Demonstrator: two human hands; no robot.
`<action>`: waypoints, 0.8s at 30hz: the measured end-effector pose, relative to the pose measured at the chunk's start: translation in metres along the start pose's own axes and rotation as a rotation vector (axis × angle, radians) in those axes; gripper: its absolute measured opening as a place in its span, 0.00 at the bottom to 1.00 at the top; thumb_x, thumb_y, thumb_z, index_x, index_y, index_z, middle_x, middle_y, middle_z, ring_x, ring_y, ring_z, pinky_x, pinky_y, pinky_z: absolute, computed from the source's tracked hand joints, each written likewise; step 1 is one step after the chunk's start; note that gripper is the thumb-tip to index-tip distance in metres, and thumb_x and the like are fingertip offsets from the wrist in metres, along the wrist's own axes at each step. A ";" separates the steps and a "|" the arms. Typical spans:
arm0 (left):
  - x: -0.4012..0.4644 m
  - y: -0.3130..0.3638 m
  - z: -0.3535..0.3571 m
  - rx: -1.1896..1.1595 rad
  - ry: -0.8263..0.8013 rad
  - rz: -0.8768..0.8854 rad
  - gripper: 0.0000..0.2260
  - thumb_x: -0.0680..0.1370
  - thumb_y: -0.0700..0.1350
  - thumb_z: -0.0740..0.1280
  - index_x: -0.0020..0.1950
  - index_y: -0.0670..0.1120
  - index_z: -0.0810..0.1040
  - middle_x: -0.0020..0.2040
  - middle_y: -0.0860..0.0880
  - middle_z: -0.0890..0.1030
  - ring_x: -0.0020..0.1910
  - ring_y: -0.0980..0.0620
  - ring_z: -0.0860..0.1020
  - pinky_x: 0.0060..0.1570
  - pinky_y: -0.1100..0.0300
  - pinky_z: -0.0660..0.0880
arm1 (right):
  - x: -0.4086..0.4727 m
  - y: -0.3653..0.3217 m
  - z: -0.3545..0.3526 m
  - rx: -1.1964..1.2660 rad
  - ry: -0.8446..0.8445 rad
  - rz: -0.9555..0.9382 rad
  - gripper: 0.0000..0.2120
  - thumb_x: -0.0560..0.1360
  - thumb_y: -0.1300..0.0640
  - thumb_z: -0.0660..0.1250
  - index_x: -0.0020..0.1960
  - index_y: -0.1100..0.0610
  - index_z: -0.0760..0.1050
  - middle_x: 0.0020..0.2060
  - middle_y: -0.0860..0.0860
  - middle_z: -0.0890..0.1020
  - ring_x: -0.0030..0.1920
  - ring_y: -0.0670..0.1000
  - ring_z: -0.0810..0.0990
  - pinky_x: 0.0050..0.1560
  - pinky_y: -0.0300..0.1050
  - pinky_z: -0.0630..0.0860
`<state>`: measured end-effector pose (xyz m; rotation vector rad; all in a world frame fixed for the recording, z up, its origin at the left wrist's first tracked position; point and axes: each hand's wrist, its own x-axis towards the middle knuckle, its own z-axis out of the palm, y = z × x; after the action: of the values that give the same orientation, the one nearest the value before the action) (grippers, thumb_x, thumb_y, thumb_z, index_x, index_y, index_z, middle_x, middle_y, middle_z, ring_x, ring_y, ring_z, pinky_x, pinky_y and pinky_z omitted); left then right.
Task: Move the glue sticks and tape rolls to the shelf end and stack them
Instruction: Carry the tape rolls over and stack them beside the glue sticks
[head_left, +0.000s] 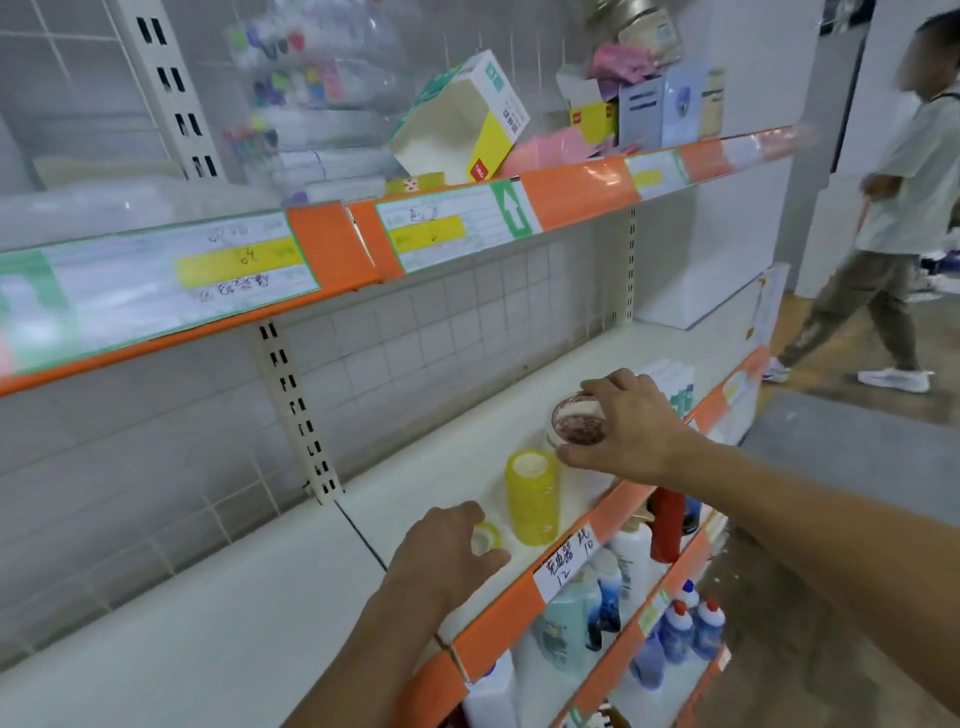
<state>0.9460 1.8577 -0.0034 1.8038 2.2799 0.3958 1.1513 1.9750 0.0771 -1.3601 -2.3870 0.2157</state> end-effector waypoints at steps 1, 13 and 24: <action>0.000 0.002 0.003 -0.008 -0.011 -0.030 0.25 0.74 0.63 0.68 0.67 0.54 0.73 0.59 0.48 0.79 0.58 0.48 0.77 0.54 0.59 0.74 | 0.006 0.006 -0.001 0.019 -0.023 -0.014 0.43 0.68 0.37 0.74 0.75 0.56 0.64 0.64 0.55 0.69 0.66 0.57 0.65 0.66 0.49 0.66; -0.012 0.035 0.021 -0.141 0.036 -0.280 0.24 0.72 0.60 0.70 0.67 0.56 0.75 0.61 0.52 0.80 0.59 0.52 0.78 0.56 0.61 0.73 | 0.043 0.046 0.004 0.201 -0.293 -0.269 0.45 0.68 0.38 0.75 0.77 0.54 0.61 0.64 0.51 0.66 0.68 0.52 0.61 0.66 0.48 0.67; 0.000 0.039 0.025 -0.120 0.049 -0.330 0.27 0.71 0.59 0.73 0.69 0.56 0.74 0.67 0.53 0.77 0.65 0.52 0.74 0.64 0.59 0.70 | 0.053 0.060 0.007 0.248 -0.314 -0.309 0.44 0.69 0.39 0.75 0.77 0.55 0.61 0.65 0.51 0.66 0.68 0.52 0.61 0.65 0.48 0.67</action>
<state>0.9904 1.8679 -0.0142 1.3439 2.4696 0.5076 1.1720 2.0515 0.0652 -0.8848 -2.6744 0.6546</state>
